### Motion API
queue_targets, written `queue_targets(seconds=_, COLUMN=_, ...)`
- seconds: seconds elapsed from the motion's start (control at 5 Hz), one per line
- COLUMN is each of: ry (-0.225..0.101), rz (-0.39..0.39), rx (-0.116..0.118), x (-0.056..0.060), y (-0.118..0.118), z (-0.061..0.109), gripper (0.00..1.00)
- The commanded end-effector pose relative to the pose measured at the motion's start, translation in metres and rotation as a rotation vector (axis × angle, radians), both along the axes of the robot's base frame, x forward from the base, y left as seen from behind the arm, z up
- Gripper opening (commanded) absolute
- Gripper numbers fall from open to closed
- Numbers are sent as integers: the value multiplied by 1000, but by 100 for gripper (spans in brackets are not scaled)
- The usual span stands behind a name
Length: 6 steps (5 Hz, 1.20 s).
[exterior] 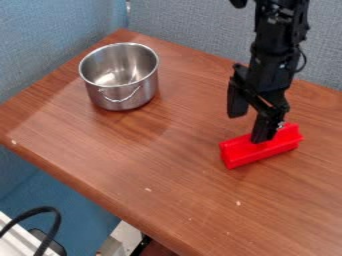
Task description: Put the red object in the metal pot
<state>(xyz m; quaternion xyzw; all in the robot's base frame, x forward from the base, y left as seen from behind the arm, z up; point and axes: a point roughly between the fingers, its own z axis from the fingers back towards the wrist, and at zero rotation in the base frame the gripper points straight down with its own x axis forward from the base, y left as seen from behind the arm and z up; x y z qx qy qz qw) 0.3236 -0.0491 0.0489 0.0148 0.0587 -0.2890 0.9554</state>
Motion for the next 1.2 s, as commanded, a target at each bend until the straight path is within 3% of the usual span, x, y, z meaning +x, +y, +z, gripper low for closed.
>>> queue_targets(seconds=0.0, ry=-74, rz=-26, rx=9, x=13, y=9, z=11, gripper=100)
queue_targets(seconds=0.4, ry=-69, rz=-96, rx=-1, x=9, y=7, z=-1, gripper=100)
queue_targets(seconds=0.8, ry=-56, rz=-80, rx=-15, x=0, y=5, z=-35, gripper=100)
queue_targets(seconds=1.0, ry=-44, rz=-97, rx=-26, x=-1, y=1, z=-34, gripper=100)
